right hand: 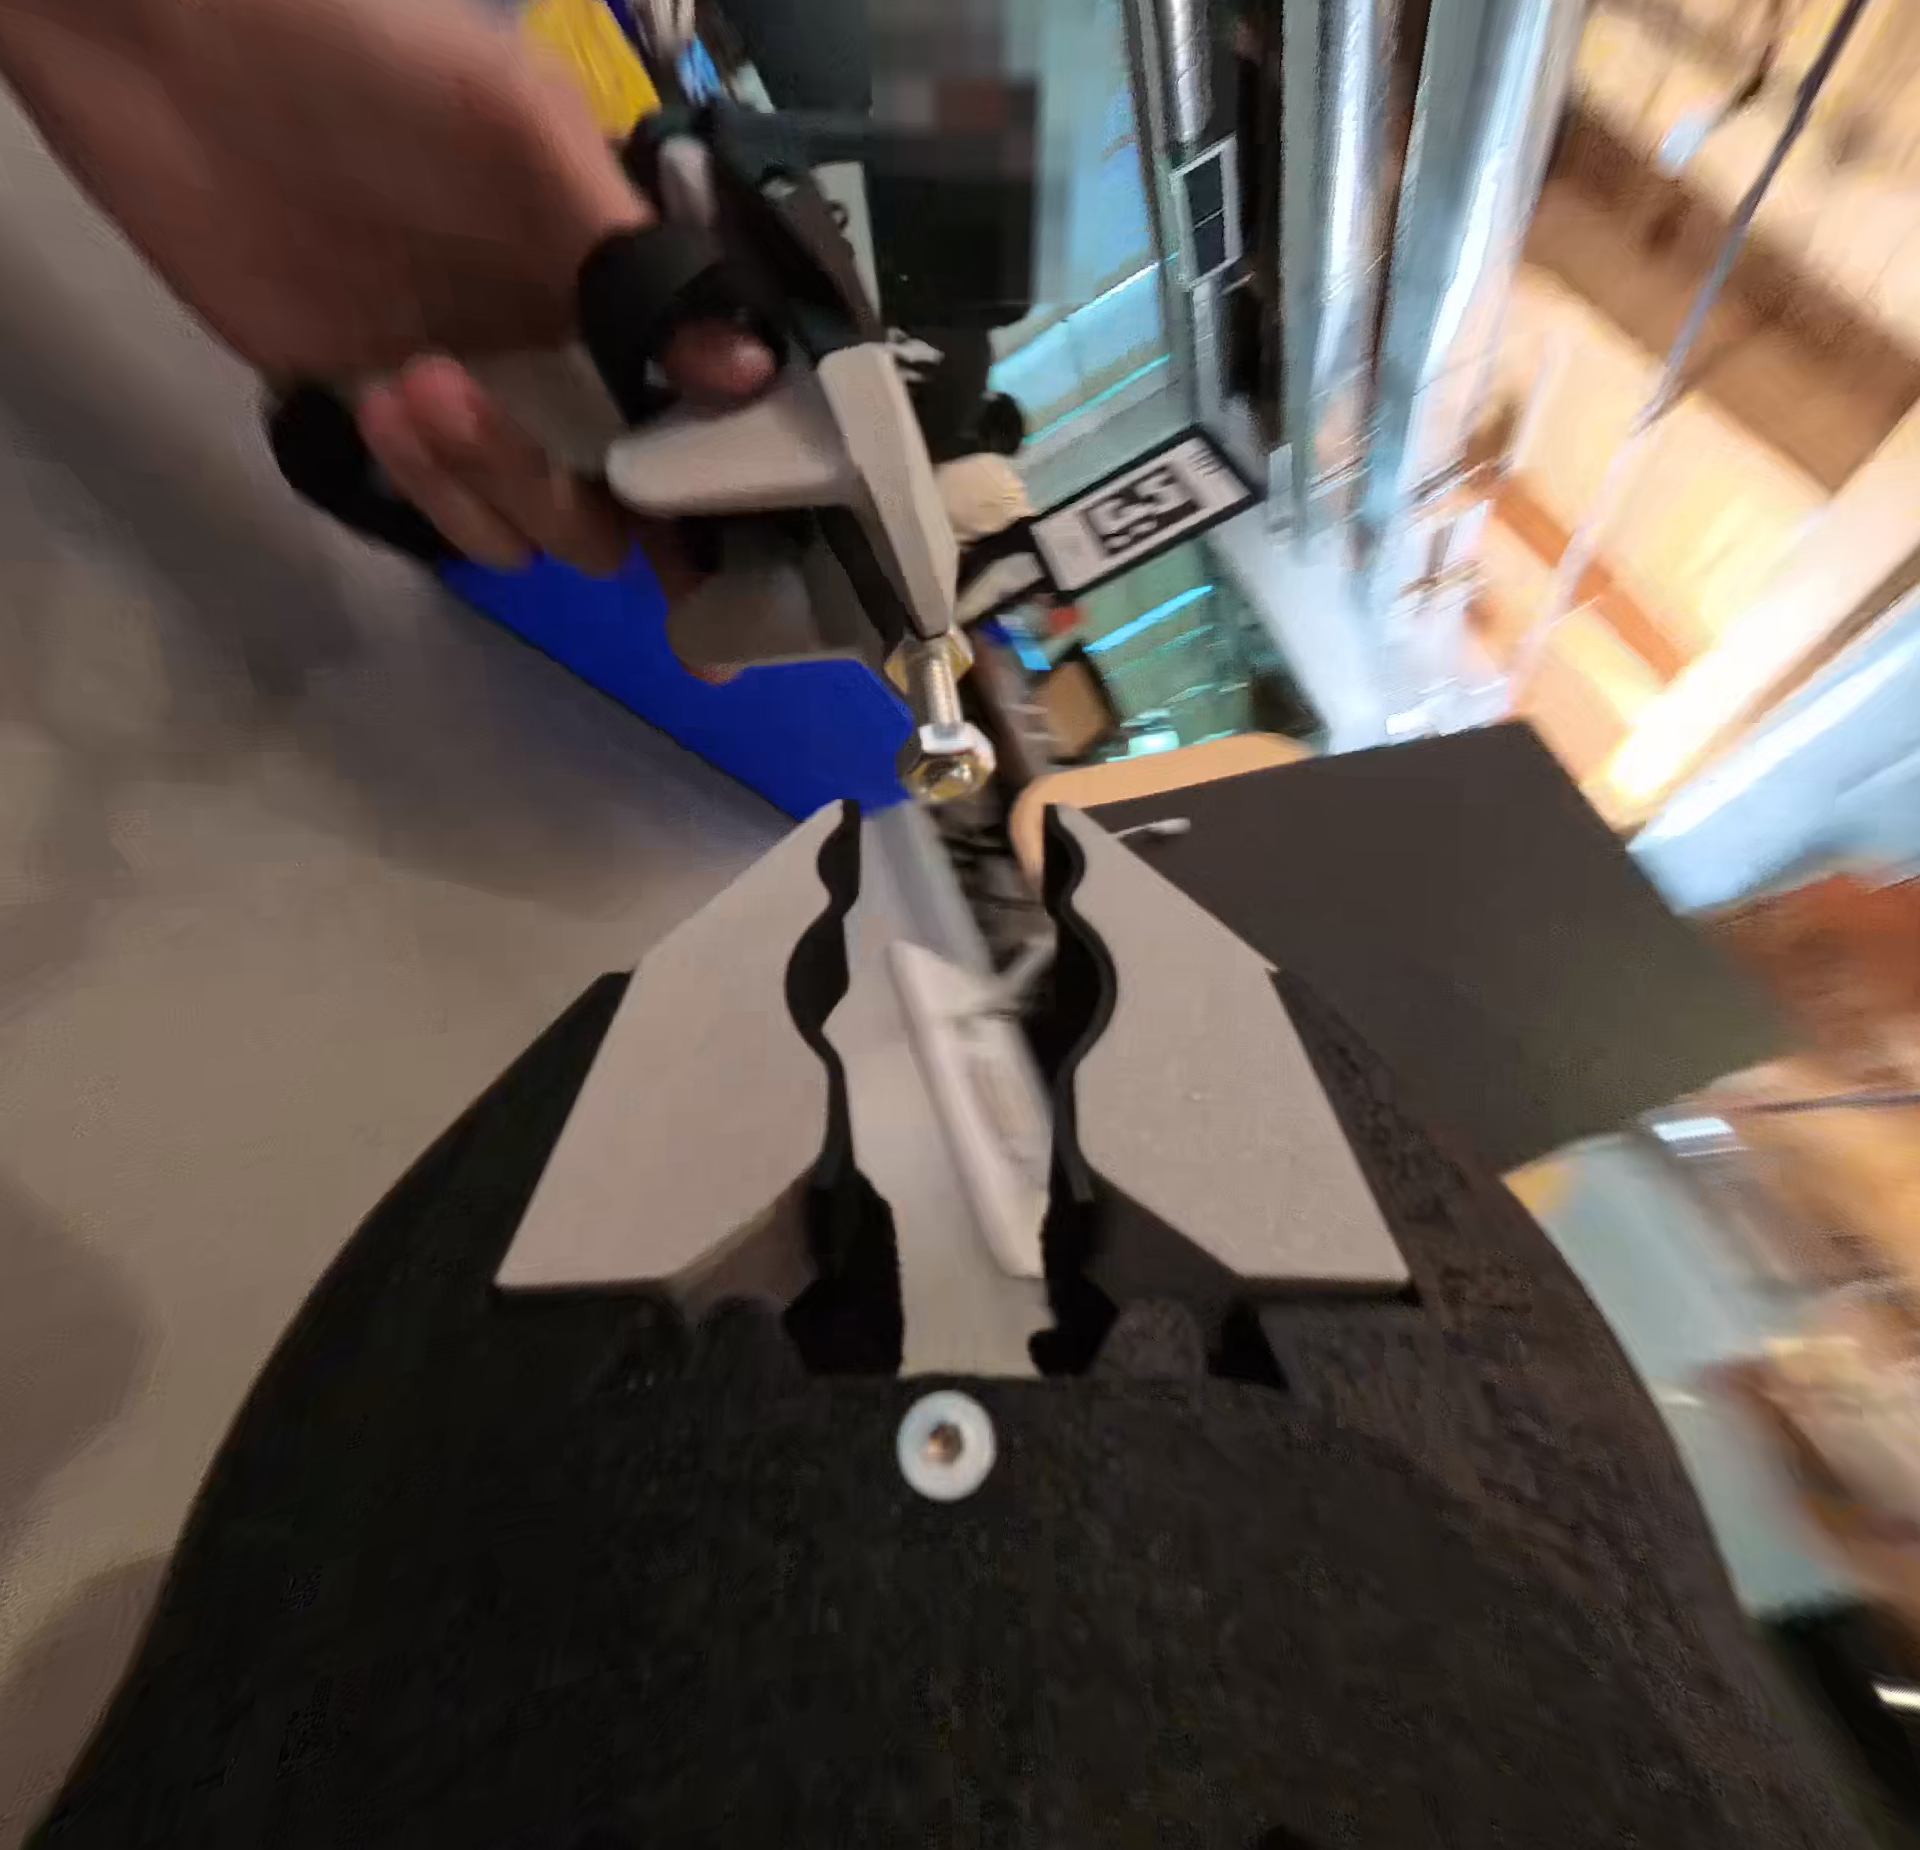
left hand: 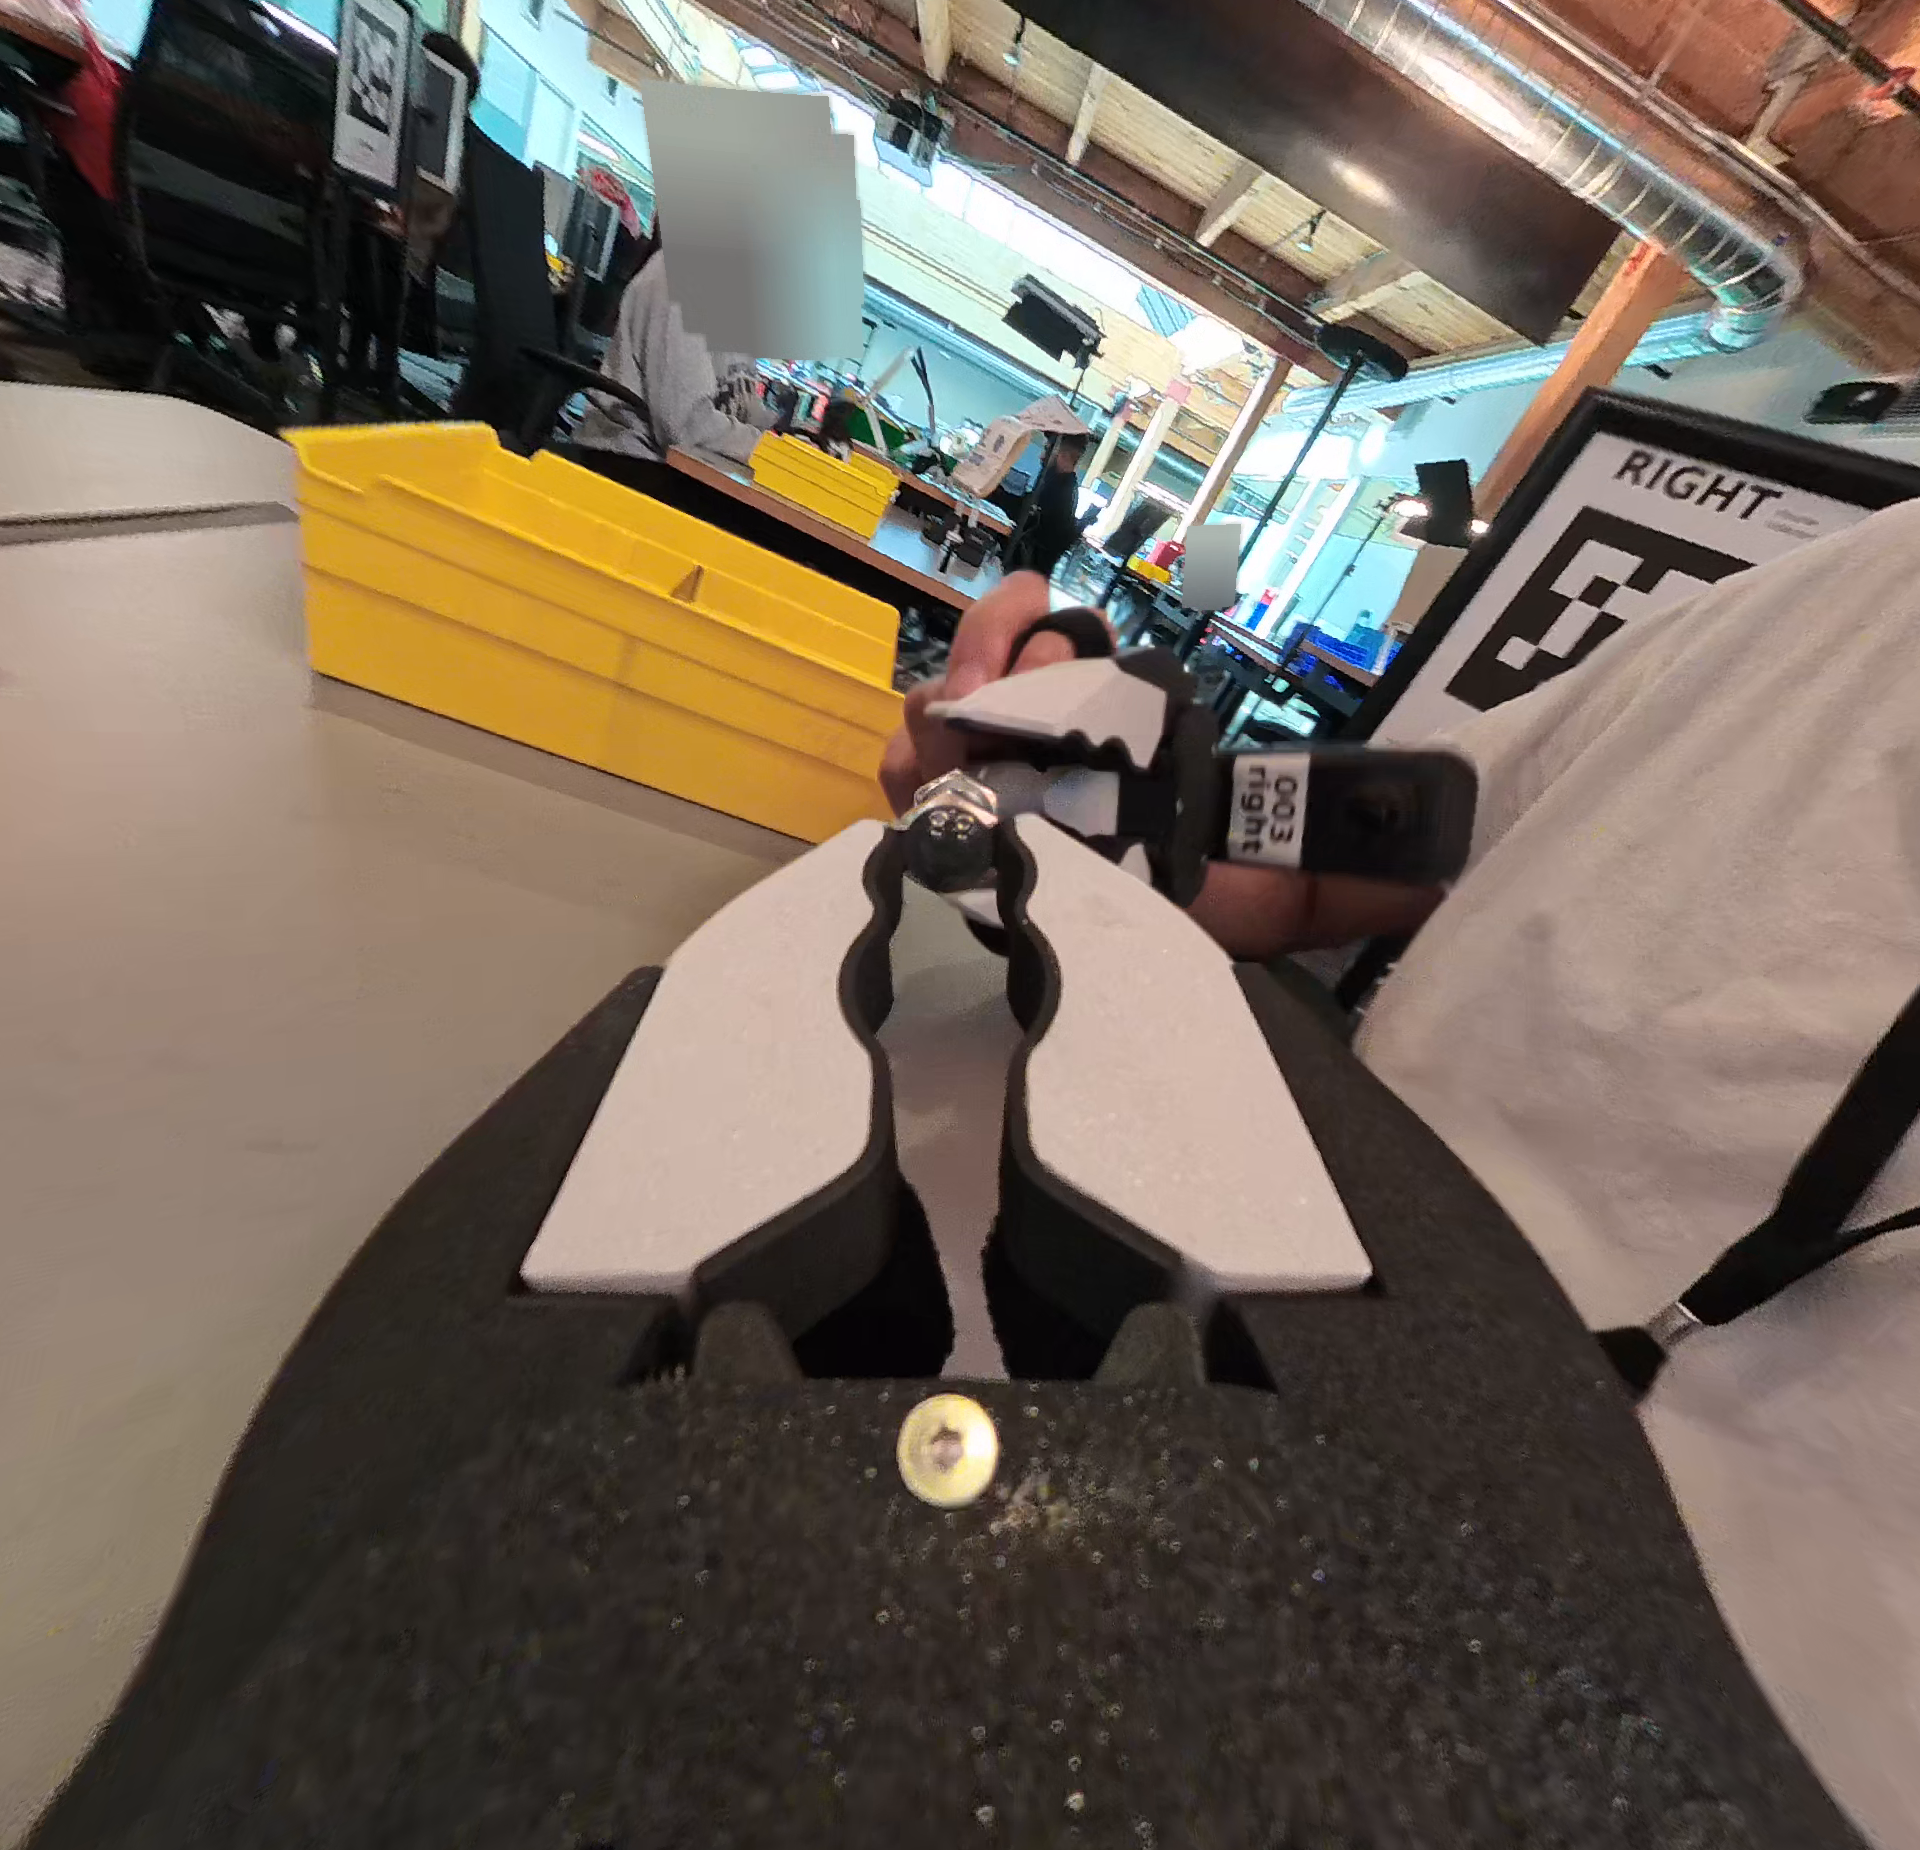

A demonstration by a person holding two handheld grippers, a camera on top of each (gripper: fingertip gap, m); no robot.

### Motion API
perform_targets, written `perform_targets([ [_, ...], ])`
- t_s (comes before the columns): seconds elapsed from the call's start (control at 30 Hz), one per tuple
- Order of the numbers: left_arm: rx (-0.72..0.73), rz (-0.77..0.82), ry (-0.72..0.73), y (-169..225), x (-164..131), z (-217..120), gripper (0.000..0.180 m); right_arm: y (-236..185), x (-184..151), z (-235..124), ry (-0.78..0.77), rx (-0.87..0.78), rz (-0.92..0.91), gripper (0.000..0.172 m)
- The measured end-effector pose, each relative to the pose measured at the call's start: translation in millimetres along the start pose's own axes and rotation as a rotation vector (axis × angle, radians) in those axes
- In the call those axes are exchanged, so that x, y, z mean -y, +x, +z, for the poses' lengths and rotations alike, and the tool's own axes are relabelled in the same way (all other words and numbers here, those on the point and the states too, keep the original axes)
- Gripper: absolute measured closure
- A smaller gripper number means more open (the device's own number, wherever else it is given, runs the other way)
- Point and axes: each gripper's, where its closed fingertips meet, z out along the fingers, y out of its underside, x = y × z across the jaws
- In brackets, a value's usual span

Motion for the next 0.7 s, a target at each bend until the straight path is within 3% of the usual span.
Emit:
perform_targets([
  [0.2,0.107,0.128,0.037,-11.2,10.3,-11.2,0.164,-35.3,-6.9,10.1,0.015,0.558,1.184,0.134],
  [0.27,0.130,0.181,0.029,-12.7,9.3,-11.2,0.164,-27.0,-2.2,11.1,0.096,0.702,1.601,0.132],
  [0.33,0.146,0.246,0.033,-11.6,10.1,-10.5,0.164,-12.8,-2.1,9.7,0.222,0.784,1.895,0.138],
  [0.4,0.146,0.291,0.034,-8.5,10.4,-8.5,0.164,-7.6,-9.3,10.5,0.260,0.775,2.033,0.139],
  [0.57,0.137,0.347,-0.003,-4.2,2.1,-0.1,0.164,-7.9,-0.2,9.5,0.292,0.857,2.127,0.138],
  [0.7,0.139,0.364,-0.034,-3.6,-4.4,5.0,0.164,-3.9,-2.4,8.2,0.310,0.830,2.106,0.155],
])
